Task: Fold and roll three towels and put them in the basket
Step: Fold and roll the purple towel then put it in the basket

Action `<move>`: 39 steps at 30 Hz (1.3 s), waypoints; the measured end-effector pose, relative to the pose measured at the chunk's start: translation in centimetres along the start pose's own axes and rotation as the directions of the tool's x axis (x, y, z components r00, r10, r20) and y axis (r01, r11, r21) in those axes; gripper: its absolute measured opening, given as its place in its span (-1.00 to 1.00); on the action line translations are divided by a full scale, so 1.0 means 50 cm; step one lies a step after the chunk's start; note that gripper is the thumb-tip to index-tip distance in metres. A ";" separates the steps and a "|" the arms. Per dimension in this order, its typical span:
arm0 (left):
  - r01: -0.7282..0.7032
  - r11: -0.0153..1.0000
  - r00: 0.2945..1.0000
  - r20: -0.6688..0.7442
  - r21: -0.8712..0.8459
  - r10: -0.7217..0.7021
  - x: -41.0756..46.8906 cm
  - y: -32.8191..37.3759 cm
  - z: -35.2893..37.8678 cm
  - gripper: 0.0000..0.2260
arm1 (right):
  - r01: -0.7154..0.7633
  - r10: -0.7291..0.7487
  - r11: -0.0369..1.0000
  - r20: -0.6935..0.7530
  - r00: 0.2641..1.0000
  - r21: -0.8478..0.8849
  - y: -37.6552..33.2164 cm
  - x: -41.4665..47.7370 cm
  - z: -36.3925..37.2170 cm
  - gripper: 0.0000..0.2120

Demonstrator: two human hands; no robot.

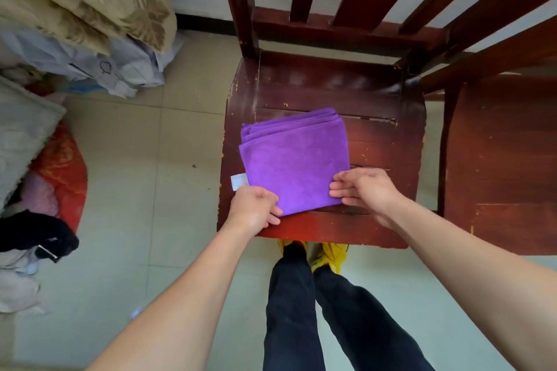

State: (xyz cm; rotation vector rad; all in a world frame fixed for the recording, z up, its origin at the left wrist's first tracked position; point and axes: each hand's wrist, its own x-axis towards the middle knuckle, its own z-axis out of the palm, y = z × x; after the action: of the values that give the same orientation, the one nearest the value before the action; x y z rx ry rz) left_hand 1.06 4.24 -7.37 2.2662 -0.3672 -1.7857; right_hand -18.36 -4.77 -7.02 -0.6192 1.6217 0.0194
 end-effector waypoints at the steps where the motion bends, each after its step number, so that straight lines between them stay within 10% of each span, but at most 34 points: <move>1: -0.109 0.978 0.988 -0.086 0.179 0.126 -0.005 -0.009 0.006 -0.88 | 0.060 -0.061 0.997 -0.020 0.998 -0.047 0.006 -0.001 0.002 -0.84; 3: -0.328 0.729 0.843 -0.161 0.601 0.513 -0.017 -0.026 0.010 -0.91 | 0.319 -0.391 0.853 -0.102 0.915 -0.413 0.019 0.002 -0.007 -0.85; 5: -0.472 0.375 0.616 -0.006 0.798 0.787 -0.022 -0.041 0.014 -0.67 | 0.481 -0.766 0.381 0.022 0.642 -0.790 0.030 -0.004 -0.024 -0.82; 7: -0.464 0.153 0.599 0.182 0.873 0.780 -0.015 -0.043 0.017 -0.35 | 0.554 -0.830 0.003 0.307 0.466 -0.833 0.035 0.000 -0.038 -0.60; 11: -0.326 0.008 0.693 0.233 0.945 0.683 0.009 -0.046 0.018 -0.13 | 0.486 -0.614 -0.330 0.575 0.541 -0.810 0.056 0.026 -0.043 -0.14; 14: -0.333 0.022 0.657 0.215 0.943 0.722 0.018 -0.056 0.017 -0.28 | 0.432 -0.594 -0.405 0.591 0.545 -0.806 0.062 0.044 -0.053 -0.23; 18: -0.437 0.082 0.591 0.217 0.896 0.777 0.021 -0.054 0.003 -0.58 | 0.522 -0.625 -0.353 0.611 0.485 -0.776 0.037 0.041 -0.057 -0.46; 25: -0.500 0.758 0.839 0.019 0.418 0.543 -0.010 0.037 -0.056 -0.76 | 0.598 -0.421 0.338 0.451 0.787 -0.727 -0.107 0.008 -0.076 -0.83; 30: -0.289 0.956 0.954 -0.091 -0.039 0.285 0.036 0.084 -0.072 -0.88 | 0.404 -0.317 0.753 0.252 0.914 -0.519 -0.139 0.050 -0.052 -0.90; 33: -0.222 0.963 0.970 -0.140 -0.156 0.201 0.082 0.077 -0.074 -0.82 | 0.398 -0.347 0.742 0.199 0.916 -0.539 -0.139 0.080 -0.036 -0.85; 36: -0.267 0.958 0.937 -0.259 -0.104 0.234 0.103 0.073 -0.062 -0.85 | 0.437 -0.521 0.521 0.132 0.843 -0.734 -0.128 0.102 -0.027 -0.72; 39: -0.331 0.817 0.717 -0.437 0.472 0.543 0.067 0.080 -0.050 -0.73 | 0.390 -0.633 0.412 0.049 0.772 -0.823 -0.119 0.086 -0.026 -0.63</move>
State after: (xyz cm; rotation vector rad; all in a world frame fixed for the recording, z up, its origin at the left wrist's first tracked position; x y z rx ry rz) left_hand 4.03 -0.58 -8.55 2.5051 -1.0885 -0.8036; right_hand -17.24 -11.92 -8.75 -1.9317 1.5537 0.2324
